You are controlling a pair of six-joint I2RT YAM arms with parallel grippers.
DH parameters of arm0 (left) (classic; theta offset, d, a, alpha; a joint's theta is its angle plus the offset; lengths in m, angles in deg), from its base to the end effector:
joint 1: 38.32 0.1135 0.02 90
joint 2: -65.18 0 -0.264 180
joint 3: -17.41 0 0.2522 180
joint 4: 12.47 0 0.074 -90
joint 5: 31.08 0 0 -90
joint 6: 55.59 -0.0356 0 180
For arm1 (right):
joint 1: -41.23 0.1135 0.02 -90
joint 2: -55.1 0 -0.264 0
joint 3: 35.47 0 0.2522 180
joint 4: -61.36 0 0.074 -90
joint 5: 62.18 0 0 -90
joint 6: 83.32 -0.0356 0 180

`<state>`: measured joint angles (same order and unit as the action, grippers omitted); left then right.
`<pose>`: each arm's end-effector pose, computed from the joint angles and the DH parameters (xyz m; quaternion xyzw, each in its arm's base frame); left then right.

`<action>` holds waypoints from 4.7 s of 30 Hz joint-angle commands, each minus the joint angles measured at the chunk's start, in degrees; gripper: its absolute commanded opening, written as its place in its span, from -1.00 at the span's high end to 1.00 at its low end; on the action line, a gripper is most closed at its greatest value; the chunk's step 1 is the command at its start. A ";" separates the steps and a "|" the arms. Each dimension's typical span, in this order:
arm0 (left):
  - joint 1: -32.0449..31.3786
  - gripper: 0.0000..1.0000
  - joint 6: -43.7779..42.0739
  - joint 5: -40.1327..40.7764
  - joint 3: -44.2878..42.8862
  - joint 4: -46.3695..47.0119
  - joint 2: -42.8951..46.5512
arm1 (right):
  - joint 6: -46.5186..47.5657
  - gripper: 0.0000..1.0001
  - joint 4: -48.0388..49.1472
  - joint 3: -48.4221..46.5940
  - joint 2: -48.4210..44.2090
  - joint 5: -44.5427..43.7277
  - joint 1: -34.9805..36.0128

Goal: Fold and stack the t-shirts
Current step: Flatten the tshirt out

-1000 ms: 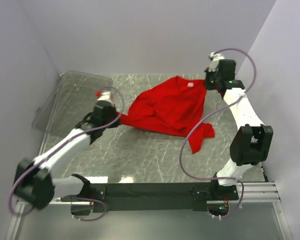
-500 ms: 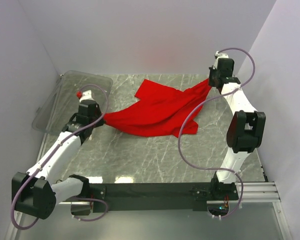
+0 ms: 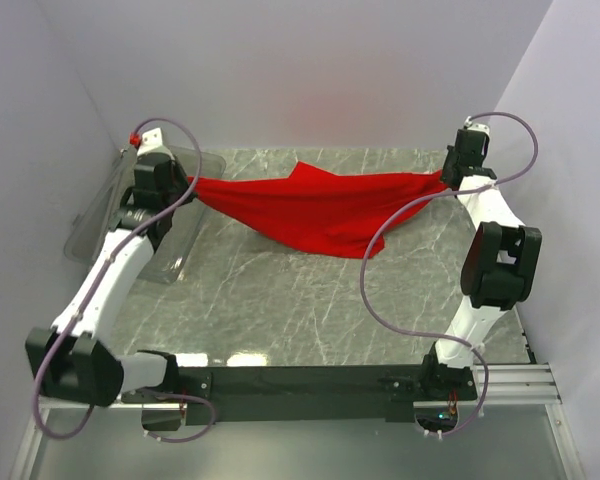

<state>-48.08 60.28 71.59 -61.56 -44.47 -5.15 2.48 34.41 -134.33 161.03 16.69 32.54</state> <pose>0.2776 -0.0398 0.3569 -0.1764 0.8138 -0.0793 0.5480 0.4270 -0.0722 0.2754 0.1439 0.8682 -0.1039 0.4634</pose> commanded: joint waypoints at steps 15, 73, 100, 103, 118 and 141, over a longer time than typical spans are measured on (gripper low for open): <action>1.23 -0.06 -0.90 -10.99 -27.78 7.25 -29.97 | 13.68 -0.38 2.56 5.37 -9.67 21.03 -2.30; -13.43 -0.53 16.68 -28.40 22.43 23.07 -10.24 | 16.17 1.00 -14.50 28.54 -29.95 42.79 3.78; -21.61 -0.50 7.18 -27.35 3.08 11.48 -32.68 | 31.18 0.80 -19.85 41.33 -42.03 21.93 -18.55; -22.75 -0.50 5.60 -24.28 1.06 9.28 -33.74 | 34.61 0.12 -22.40 39.05 -44.75 27.98 -18.91; -24.08 -0.50 2.08 -16.28 -4.92 5.24 -37.51 | 55.54 -0.21 -31.29 31.49 -36.94 54.82 -5.84; -21.19 -0.71 18.86 6.31 5.25 -5.75 -8.27 | 56.24 -0.14 -13.01 15.58 -7.85 34.18 36.45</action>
<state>-70.86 75.14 71.53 -60.19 -48.25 -19.99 59.85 17.34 -115.95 151.23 56.84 65.72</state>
